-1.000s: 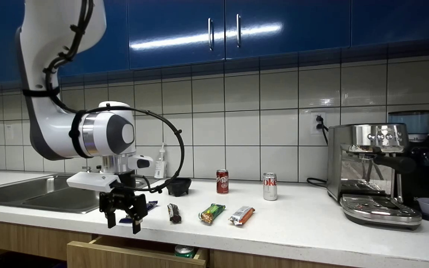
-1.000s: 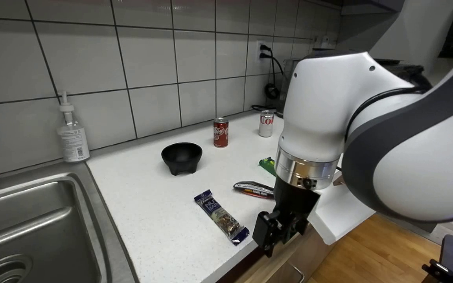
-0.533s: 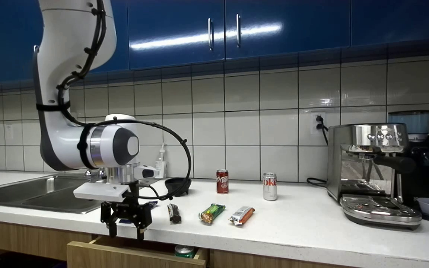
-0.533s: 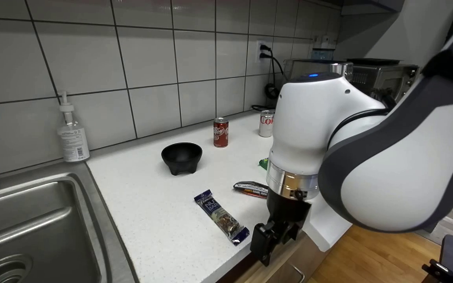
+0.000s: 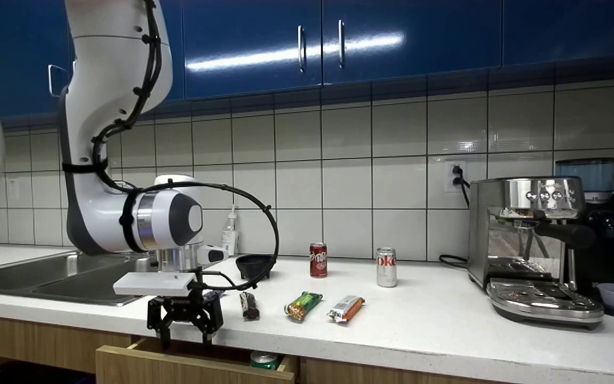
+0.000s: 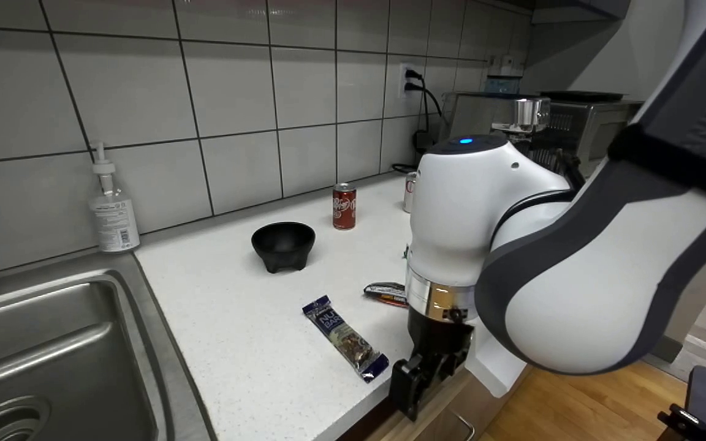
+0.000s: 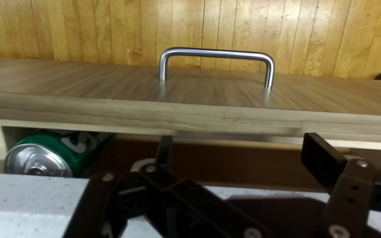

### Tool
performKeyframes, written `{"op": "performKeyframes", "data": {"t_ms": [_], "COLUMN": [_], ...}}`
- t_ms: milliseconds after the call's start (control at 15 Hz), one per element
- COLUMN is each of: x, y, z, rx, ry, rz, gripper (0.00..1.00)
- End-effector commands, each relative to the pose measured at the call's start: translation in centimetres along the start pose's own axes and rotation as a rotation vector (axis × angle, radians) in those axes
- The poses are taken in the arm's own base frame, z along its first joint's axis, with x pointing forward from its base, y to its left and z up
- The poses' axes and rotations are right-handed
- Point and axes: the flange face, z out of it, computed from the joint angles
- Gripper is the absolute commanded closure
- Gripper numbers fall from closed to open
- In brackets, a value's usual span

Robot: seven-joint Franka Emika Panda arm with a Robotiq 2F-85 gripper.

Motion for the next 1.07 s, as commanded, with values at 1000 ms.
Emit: {"op": "performKeyframes", "data": {"t_ms": [1000], "x": [1.4], "y": [0.4], "z": [3.5], "rx": [-0.013], "ry": [0.041], "rz": [0.061], "gripper": [0.00]}}
